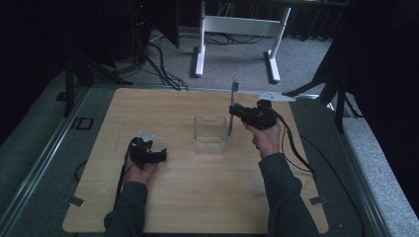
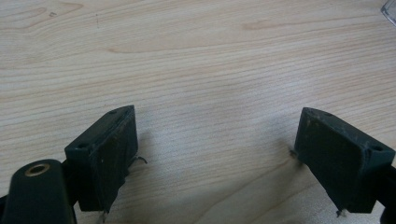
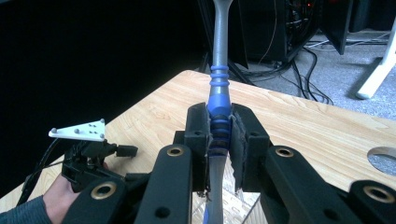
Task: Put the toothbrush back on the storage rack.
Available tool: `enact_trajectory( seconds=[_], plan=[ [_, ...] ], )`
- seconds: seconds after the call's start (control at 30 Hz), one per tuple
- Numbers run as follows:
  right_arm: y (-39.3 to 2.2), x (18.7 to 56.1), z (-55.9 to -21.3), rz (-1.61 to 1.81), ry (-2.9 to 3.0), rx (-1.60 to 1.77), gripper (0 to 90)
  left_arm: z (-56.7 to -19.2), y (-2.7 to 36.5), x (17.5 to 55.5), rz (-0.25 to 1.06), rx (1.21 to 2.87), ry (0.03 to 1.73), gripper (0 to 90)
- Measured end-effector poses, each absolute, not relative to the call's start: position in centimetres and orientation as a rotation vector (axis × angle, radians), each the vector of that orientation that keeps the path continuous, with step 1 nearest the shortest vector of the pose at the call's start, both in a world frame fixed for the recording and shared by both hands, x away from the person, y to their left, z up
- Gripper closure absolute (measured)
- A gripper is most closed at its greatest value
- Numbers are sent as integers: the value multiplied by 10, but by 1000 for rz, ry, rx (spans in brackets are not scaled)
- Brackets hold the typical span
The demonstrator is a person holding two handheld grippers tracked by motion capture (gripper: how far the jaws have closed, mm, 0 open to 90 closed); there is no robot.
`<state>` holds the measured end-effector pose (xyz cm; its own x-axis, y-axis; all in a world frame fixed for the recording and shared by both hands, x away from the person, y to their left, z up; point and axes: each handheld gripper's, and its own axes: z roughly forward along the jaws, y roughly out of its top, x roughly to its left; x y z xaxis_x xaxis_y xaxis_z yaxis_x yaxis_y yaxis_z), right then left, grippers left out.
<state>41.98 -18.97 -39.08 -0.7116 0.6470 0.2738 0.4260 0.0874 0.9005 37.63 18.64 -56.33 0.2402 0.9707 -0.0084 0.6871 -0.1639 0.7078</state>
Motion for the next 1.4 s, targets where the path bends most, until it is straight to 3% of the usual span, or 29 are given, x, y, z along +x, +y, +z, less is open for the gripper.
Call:
enact_trajectory(
  seconds=[1.4],
  plan=[
    [-165,431,-413,1634,2140,1095,780,-563,186,377,619,1924,1511,138]
  ],
)
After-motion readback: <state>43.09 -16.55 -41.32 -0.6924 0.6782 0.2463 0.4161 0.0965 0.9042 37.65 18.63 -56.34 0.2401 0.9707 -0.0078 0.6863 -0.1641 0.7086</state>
